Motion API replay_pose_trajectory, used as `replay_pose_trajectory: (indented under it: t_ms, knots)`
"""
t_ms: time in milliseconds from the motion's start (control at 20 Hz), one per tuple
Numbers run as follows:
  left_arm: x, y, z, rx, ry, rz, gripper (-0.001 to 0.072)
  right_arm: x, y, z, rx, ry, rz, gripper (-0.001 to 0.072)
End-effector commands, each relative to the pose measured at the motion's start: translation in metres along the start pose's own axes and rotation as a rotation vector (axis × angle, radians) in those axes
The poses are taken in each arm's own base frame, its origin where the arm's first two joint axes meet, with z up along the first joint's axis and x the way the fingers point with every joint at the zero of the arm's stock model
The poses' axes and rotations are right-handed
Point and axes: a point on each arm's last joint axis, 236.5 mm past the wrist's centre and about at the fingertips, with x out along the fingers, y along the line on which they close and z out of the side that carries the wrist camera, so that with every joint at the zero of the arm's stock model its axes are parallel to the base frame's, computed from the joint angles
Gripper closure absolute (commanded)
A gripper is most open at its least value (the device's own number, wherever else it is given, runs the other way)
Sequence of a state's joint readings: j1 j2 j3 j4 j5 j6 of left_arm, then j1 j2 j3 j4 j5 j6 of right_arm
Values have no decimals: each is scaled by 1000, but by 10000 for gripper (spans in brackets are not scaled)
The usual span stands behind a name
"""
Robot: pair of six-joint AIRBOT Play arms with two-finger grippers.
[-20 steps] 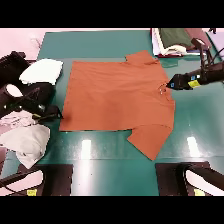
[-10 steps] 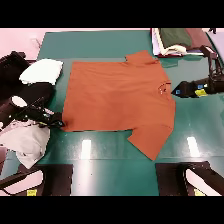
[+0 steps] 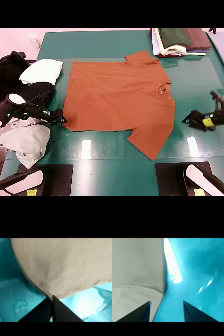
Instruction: Fold the shirts.
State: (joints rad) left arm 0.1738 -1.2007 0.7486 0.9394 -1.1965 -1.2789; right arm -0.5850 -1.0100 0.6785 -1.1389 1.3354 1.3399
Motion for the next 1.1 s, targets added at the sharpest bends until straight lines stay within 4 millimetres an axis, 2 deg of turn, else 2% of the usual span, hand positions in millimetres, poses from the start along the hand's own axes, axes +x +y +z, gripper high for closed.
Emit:
replay_pose_trajectory:
  t_ms: [0,150,250,300,400,500,550,650,700,800,900,950,1050]
  knots:
    - [-1,-6,4,-3,-16,-22,685,39,-6,-18,115,71,133,271]
    - [-1,-8,8,-11,-33,-32,685,66,25,-12,98,99,206,284]
    - [-1,-8,8,-12,-31,-32,685,83,47,-9,30,105,209,407]
    - [-1,-8,8,-13,-33,-32,686,88,57,-10,-26,114,193,409]
    - [-5,-11,12,-7,-41,-34,686,86,80,-5,-138,104,186,636]
    - [-24,-23,25,35,-99,-35,687,63,110,14,-249,19,201,694]
    - [-41,-34,37,67,-161,-33,687,39,129,27,-309,-56,216,695]
    - [-99,-71,61,162,-333,-35,687,-30,170,52,-435,-251,248,695]
    - [-140,-98,70,224,-446,-38,686,-74,191,62,-498,-373,261,694]
    - [-237,-160,76,376,-708,-44,686,-186,236,67,-628,-665,284,695]
    - [-350,-230,58,527,-1025,-63,686,-296,269,48,-732,-949,291,695]
    - [-407,-264,37,610,-1186,-69,686,-352,281,32,-770,-1100,284,695]
    - [-493,-314,-16,741,-1435,-73,686,-435,288,-2,-816,-1335,216,695]
